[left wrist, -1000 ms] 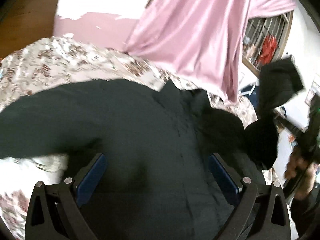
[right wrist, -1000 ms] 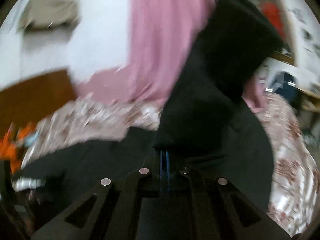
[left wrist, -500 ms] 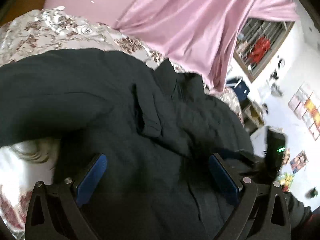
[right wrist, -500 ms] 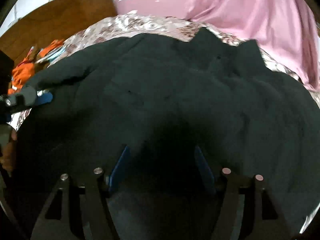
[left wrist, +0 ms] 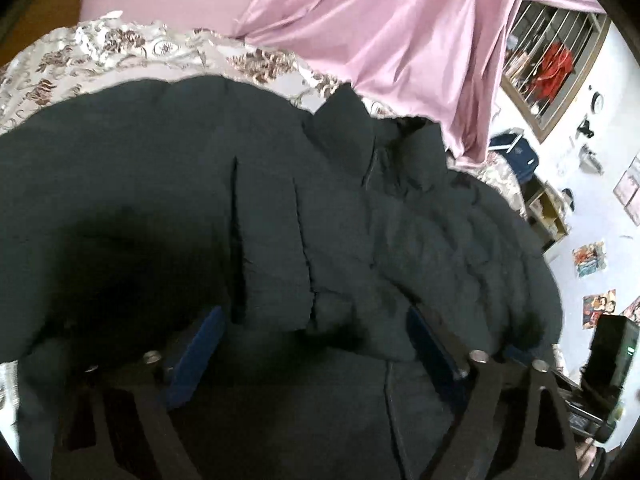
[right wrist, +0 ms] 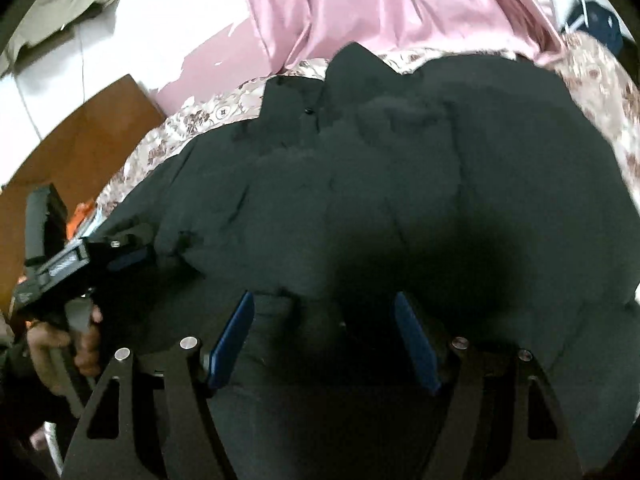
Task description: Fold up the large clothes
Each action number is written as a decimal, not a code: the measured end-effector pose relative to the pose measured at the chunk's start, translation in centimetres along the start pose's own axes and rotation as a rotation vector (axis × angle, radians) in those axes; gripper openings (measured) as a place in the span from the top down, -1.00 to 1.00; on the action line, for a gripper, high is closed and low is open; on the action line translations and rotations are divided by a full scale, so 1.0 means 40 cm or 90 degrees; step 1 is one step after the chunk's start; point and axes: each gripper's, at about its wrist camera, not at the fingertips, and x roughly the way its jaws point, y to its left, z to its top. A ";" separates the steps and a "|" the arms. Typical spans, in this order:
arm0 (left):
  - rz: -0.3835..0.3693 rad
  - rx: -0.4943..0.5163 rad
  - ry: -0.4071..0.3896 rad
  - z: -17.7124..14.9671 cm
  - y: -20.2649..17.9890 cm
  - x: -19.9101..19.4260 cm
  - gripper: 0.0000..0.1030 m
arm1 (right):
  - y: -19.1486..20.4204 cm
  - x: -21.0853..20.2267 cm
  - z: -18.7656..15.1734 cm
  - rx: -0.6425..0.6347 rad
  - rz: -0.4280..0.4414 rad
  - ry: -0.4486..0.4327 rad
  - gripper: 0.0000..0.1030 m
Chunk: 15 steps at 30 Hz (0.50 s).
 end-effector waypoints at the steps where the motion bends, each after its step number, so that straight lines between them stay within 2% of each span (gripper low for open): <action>1: 0.010 -0.003 -0.001 0.000 0.003 0.006 -0.49 | -0.003 0.002 -0.005 -0.002 0.003 -0.002 -0.32; 2: 0.018 -0.009 -0.005 -0.003 0.006 0.011 -0.41 | 0.010 0.014 -0.004 -0.004 0.004 -0.003 -0.32; 4: 0.043 -0.023 -0.014 -0.008 0.016 0.015 -0.01 | 0.030 0.035 0.006 -0.009 0.009 -0.001 -0.37; 5: 0.049 -0.029 -0.018 -0.010 0.022 0.014 0.08 | 0.037 0.037 0.006 -0.011 0.010 -0.001 -0.38; 6: 0.047 -0.035 -0.025 -0.010 0.027 0.011 0.30 | 0.042 0.042 0.007 -0.014 0.008 -0.001 -0.39; 7: 0.044 -0.041 -0.034 -0.011 0.032 0.002 0.90 | 0.047 0.041 0.005 -0.017 0.005 -0.002 -0.39; 10: 0.000 -0.044 -0.094 -0.010 0.031 -0.057 0.89 | 0.067 0.021 0.010 -0.029 -0.007 -0.018 -0.39; 13: 0.001 0.018 -0.166 -0.005 -0.010 -0.143 0.89 | 0.090 -0.033 0.023 -0.064 -0.022 -0.071 -0.39; 15: 0.021 0.049 -0.204 -0.002 -0.025 -0.196 0.89 | 0.121 -0.077 0.040 -0.105 -0.043 -0.123 -0.39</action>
